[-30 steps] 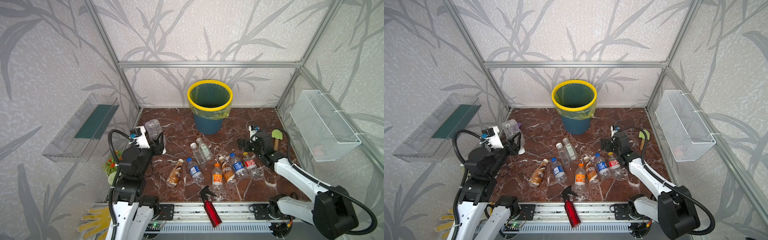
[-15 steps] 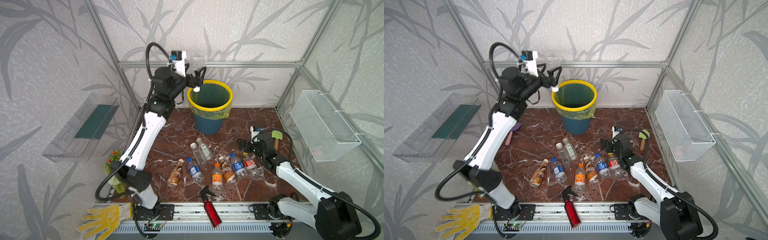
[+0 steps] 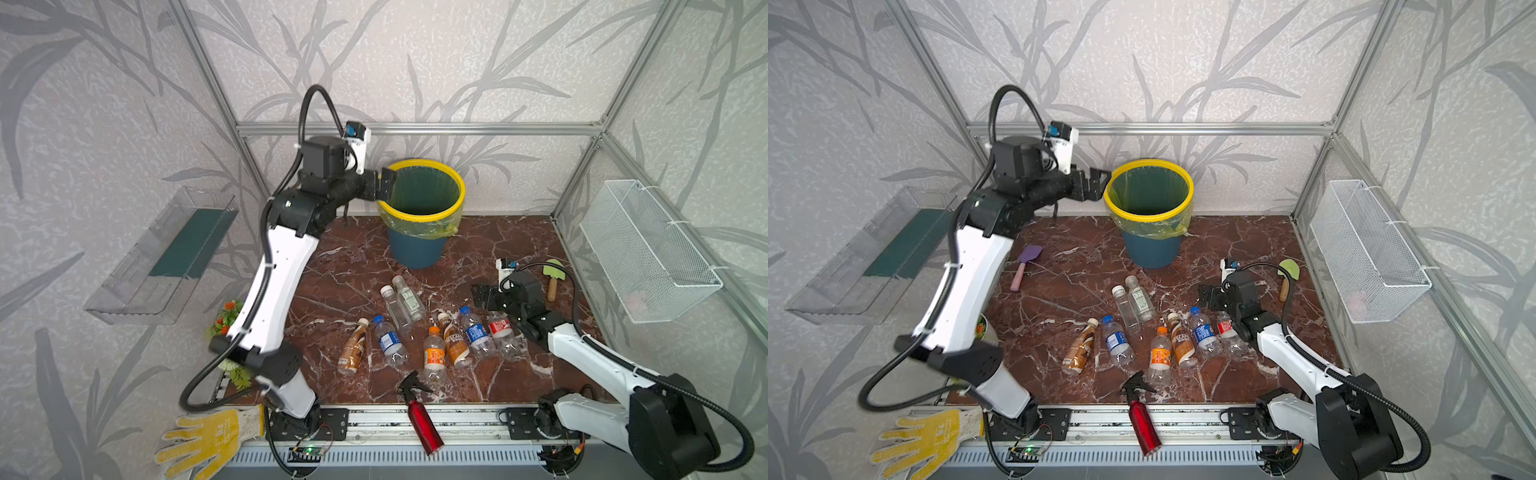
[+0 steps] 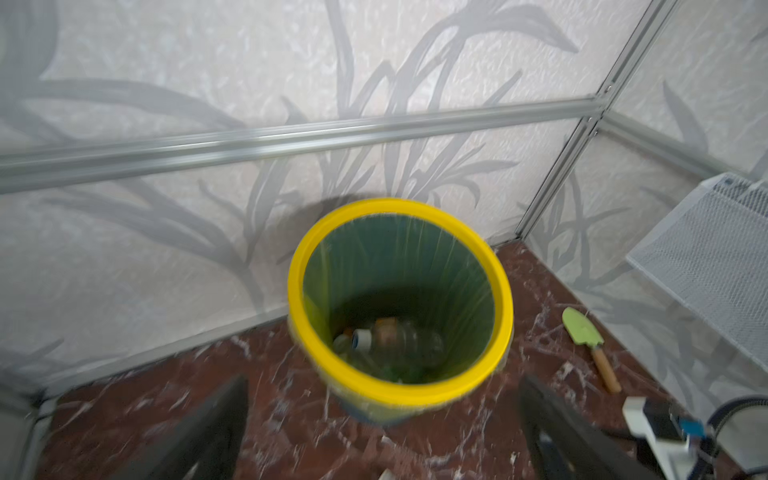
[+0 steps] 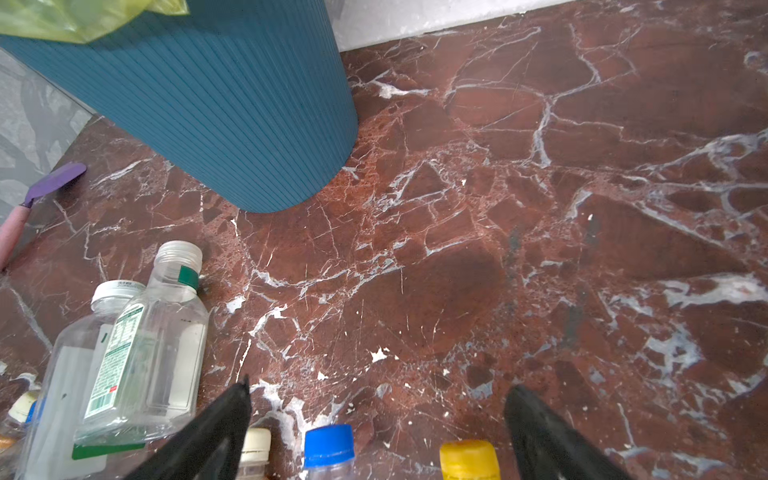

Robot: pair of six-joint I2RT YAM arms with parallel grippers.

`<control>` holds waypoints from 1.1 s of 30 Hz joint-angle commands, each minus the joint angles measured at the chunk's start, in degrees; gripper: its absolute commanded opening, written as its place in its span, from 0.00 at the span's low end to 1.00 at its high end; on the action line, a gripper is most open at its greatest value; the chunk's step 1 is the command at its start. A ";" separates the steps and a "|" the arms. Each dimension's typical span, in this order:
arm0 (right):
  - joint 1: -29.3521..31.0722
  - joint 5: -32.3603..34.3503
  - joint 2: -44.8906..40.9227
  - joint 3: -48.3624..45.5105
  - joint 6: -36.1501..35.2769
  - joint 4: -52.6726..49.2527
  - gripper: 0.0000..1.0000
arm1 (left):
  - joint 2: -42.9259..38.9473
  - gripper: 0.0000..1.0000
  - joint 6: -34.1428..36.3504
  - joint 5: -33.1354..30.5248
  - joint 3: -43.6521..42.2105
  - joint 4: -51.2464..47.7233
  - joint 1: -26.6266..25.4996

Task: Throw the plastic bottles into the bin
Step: 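Lift the crushed bottle over the bin and open the left gripper, then grasp the green-labelled clear bottle with the right gripper while the left arm withdraws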

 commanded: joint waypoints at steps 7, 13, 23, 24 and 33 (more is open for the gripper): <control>6.97 1.05 4.53 11.80 -8.57 -9.81 0.96 | -29.80 0.99 -0.14 -14.11 -48.68 14.65 3.95; 17.09 3.37 12.43 20.25 -9.55 -12.78 0.95 | -40.10 0.99 -7.31 -18.91 -62.91 18.14 4.62; 24.84 1.72 27.49 30.98 -10.55 -17.06 0.91 | -40.71 0.97 -5.25 -17.04 -67.81 16.19 5.53; 25.17 1.68 28.69 31.98 -10.78 -17.62 0.91 | -39.64 0.96 -5.11 -17.32 -67.21 15.50 5.53; 26.77 1.61 35.37 36.85 -12.38 -20.73 0.86 | -37.11 0.94 -4.76 -15.39 -66.28 14.68 7.08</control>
